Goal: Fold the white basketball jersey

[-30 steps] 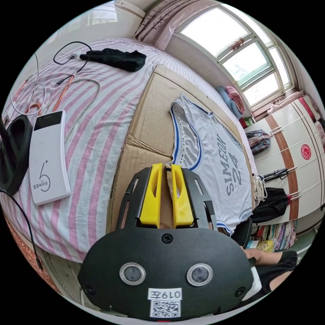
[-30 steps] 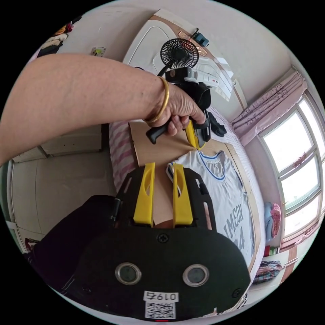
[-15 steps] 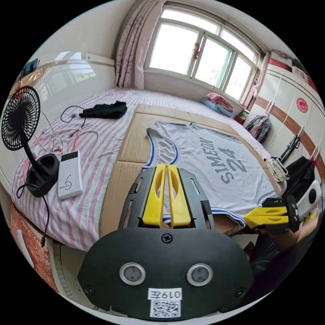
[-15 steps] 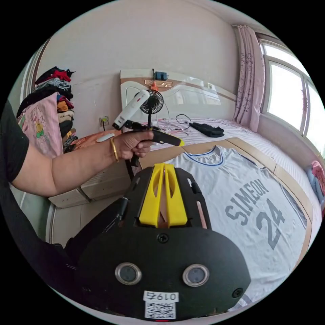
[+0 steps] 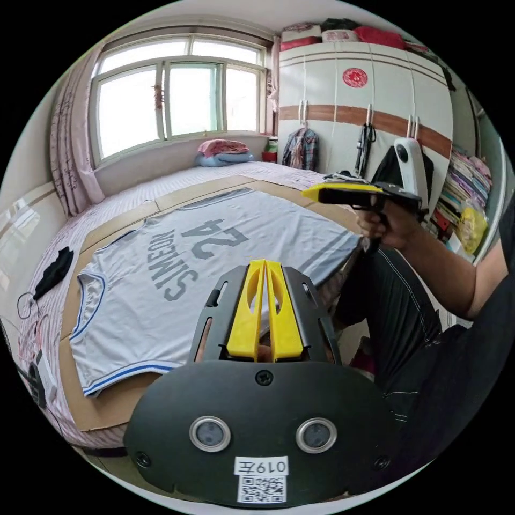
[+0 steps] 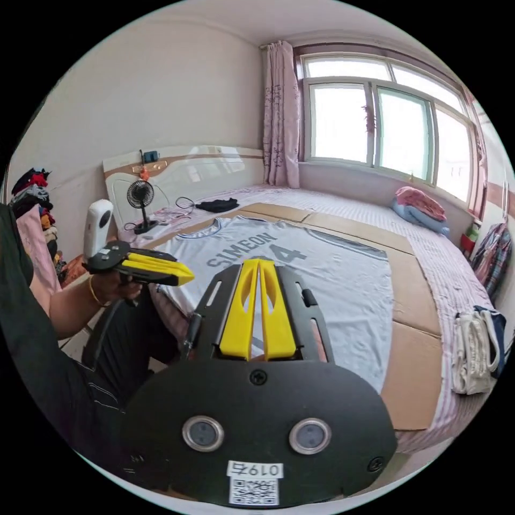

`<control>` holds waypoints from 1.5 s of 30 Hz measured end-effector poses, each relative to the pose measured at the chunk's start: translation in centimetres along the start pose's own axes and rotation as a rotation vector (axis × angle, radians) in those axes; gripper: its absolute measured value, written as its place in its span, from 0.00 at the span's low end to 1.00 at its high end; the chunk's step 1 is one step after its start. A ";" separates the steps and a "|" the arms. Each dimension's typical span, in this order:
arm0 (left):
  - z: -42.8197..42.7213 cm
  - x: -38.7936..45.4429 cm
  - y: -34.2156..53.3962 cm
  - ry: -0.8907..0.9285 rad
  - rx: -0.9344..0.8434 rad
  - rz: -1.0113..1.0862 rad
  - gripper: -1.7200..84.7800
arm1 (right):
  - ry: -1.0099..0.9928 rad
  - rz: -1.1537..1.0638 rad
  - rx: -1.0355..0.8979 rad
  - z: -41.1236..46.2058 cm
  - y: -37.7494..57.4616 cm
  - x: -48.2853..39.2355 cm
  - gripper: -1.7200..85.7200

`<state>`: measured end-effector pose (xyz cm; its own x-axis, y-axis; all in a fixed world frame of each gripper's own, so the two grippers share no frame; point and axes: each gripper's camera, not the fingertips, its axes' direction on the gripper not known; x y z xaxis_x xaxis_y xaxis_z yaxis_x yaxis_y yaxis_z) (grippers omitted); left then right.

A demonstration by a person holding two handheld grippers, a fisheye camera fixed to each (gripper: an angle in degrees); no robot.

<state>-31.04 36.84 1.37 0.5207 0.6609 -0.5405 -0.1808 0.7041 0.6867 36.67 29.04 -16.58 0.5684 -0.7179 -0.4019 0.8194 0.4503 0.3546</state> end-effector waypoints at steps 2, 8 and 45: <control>2.2 4.7 -2.3 -0.073 -0.029 0.018 0.04 | 0.057 -0.019 -0.036 -0.6 -0.2 2.0 0.06; 4.8 13.7 -5.4 -0.032 -0.118 0.191 0.06 | -0.011 0.159 -0.216 -1.2 -0.5 11.1 0.12; 11.7 42.3 -21.8 0.072 -0.152 0.478 0.06 | 0.315 -0.820 -0.551 -3.1 6.3 -6.5 0.02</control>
<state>4.74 46.39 -30.77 0.2922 0.9309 -0.2192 -0.5071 0.3451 0.7898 38.36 38.22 -14.39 -0.2506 -0.7781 -0.5760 0.8384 0.1230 -0.5310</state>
